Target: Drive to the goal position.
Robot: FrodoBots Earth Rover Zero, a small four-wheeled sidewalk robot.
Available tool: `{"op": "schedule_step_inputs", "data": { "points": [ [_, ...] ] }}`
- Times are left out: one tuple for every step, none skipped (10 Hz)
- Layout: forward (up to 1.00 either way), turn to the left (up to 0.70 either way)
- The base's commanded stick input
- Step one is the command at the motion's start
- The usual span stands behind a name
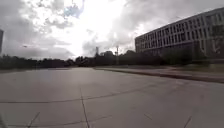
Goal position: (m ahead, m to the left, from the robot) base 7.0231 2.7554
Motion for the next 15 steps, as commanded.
{"op": "schedule_step_inputs", "data": {
  "points": [
    [0.70, 0.35],
    [0.70, 0.26],
    [0.70, 0.00],
    [0.70, 0.00],
    [0.70, 0.00],
    [0.70, 0.00],
    [0.70, 0.00],
    [0.70, 0.00],
    [0.70, 0.00],
    [0.70, 0.00],
    [0.70, 0.00],
    [0.70, 0.00],
    [0.70, 0.00],
    [0.70, 0.00],
    [0.70, 0.00]
  ]
}}
